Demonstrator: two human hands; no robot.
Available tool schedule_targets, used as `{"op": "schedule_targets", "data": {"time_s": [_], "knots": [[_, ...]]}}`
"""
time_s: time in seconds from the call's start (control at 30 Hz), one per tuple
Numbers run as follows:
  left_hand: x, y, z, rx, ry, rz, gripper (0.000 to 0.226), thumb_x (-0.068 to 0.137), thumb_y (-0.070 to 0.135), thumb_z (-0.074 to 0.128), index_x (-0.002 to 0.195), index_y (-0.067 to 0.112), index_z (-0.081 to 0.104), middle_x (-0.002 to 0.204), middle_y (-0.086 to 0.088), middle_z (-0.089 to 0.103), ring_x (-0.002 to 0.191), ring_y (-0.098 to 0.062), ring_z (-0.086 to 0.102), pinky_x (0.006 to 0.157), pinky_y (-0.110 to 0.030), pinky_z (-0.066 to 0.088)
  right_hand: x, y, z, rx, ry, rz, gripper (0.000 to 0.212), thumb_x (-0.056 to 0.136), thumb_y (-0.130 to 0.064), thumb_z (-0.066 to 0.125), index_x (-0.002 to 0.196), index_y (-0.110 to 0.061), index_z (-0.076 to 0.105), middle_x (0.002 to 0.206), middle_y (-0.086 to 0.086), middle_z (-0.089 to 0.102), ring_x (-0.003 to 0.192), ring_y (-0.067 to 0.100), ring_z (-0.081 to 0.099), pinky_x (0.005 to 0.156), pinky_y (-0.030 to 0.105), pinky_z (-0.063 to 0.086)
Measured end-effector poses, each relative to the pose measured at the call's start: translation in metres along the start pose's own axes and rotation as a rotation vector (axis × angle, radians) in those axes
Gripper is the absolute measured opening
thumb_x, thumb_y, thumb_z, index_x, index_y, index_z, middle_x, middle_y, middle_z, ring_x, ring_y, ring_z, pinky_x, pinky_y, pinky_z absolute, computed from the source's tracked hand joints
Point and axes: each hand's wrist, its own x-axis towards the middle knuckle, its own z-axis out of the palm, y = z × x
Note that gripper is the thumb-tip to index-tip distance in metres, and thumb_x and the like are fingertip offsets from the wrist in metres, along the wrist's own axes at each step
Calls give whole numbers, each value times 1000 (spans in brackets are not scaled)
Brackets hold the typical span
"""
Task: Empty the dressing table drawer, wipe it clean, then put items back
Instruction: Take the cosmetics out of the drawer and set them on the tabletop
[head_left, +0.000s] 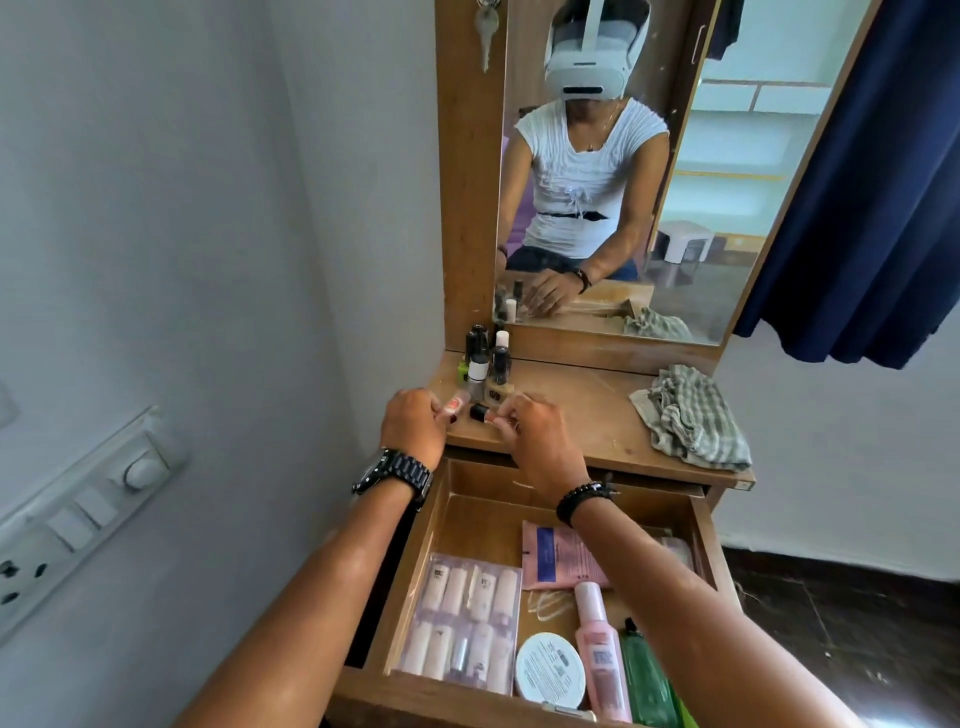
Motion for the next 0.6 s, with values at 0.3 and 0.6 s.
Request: {"op": "schedule_targets", "data": {"time_s": [0.3, 0.6], "knots": [[-5, -7, 5, -83, 41, -9, 42, 81, 47, 64, 100, 10, 61, 100, -8, 62, 92, -20, 58, 71, -29, 49, -12, 5, -11, 64, 62, -10, 21, 88, -30, 62, 101, -14, 62, 103, -1, 56, 91, 9, 54, 78, 20, 48], [-29, -10, -12, -116, 83, 6, 36, 79, 27, 71, 108, 11, 59, 110, -9, 56, 95, -21, 59, 76, -33, 53, -45, 11, -26, 134, 70, -55, 8, 89, -16, 62, 97, -17, 61, 99, -9, 54, 85, 5, 54, 76, 19, 50]]}}
